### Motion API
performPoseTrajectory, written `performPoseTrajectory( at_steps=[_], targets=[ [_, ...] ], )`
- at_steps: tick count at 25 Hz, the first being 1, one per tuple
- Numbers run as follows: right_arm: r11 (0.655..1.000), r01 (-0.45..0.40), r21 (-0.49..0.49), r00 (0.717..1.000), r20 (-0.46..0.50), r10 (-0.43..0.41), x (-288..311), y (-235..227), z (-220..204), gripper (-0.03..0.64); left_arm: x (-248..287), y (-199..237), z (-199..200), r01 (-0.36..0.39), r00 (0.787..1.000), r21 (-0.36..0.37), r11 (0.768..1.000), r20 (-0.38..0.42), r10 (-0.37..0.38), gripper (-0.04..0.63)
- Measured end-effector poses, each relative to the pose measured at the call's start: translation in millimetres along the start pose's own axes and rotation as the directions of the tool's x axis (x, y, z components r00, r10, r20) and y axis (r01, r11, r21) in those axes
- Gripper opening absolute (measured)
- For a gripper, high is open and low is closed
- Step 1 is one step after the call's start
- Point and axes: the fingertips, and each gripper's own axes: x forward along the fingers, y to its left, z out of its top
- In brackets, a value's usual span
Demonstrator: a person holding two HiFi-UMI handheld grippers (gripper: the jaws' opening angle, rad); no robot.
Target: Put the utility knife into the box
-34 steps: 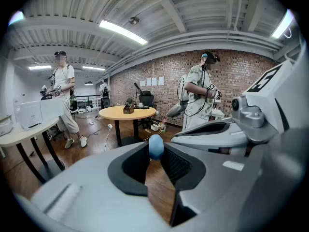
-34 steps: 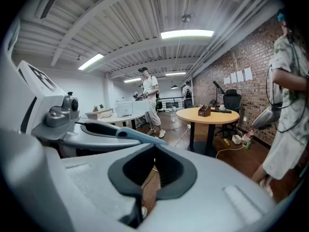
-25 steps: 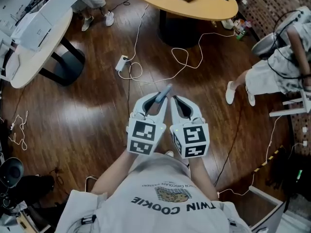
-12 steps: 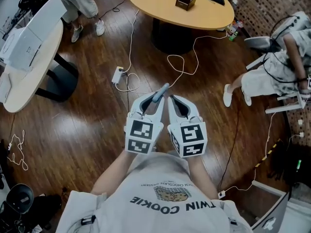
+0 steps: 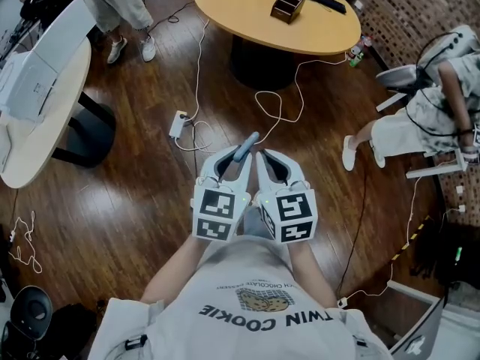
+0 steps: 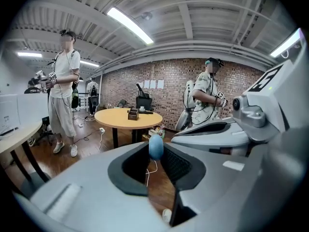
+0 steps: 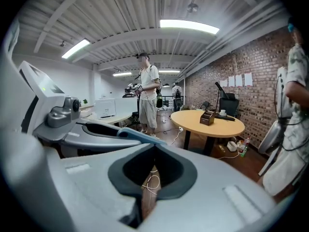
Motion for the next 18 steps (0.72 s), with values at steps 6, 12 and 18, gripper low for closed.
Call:
performPoseTrajectory(
  at_steps=[6, 12, 18],
  targets=[
    [1.0, -0.011, 0.009, 1.0, 0.015, 0.011, 30, -29, 10, 0.002, 37, 14, 12, -0.01, 1.0, 0.016, 1.0, -0.008, 0.01, 0.074],
    [0.999, -0.035, 0.019, 0.999, 0.035, 0.034, 65, -78, 27, 0.002, 92, 21, 34, -0.027, 0.999, 0.042, 0.999, -0.025, 0.028, 0.075],
    [0.998, -0.062, 0.015, 0.997, 0.046, 0.061, 95, -139, 47, 0.002, 155, 22, 63, -0.051, 0.998, 0.053, 0.997, -0.039, 0.053, 0.074]
  ],
)
